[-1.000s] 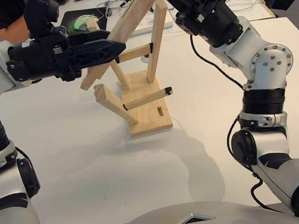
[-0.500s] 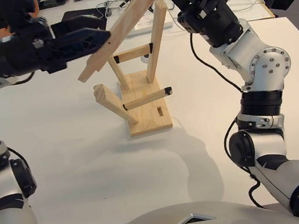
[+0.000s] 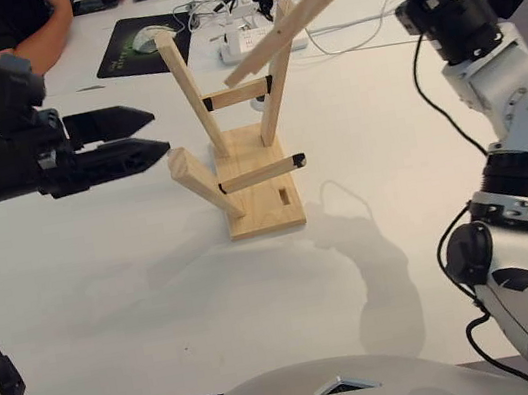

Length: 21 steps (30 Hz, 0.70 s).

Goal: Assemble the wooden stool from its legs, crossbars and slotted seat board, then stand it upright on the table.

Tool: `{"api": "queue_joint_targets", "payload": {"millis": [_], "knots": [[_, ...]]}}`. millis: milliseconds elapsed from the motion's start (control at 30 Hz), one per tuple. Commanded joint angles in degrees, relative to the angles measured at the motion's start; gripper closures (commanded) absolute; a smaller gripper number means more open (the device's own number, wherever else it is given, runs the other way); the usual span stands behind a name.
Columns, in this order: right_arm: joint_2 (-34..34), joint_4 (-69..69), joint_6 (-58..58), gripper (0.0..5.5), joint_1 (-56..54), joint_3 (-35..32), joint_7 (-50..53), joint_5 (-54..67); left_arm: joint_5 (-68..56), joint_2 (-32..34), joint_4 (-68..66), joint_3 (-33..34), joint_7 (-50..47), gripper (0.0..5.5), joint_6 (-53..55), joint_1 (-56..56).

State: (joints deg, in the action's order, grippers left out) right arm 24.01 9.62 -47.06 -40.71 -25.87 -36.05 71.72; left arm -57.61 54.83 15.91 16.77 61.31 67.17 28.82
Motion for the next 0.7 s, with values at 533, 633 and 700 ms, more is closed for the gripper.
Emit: {"api": "queue_joint_targets", "payload": {"millis": [533, 633, 700], "knots": [[8.43, -0.6, 6.05, 3.4, 11.08, 5.15, -20.44, -15.66, 12.85, 2.29, 3.9, -11.97, 0.26, 1.82, -11.71, -1.97], [8.82, 1.19, 7.7, 3.4, 12.39, 6.11, -24.97, -17.77, 13.73, 3.0, 2.65, -12.56, 1.46, 1.82, -12.39, -1.44], [8.78, 2.48, 8.62, 3.4, 12.71, 6.83, -27.33, -19.12, 14.38, 3.45, 1.9, -13.06, 2.15, 1.82, -12.71, -1.04]]}}
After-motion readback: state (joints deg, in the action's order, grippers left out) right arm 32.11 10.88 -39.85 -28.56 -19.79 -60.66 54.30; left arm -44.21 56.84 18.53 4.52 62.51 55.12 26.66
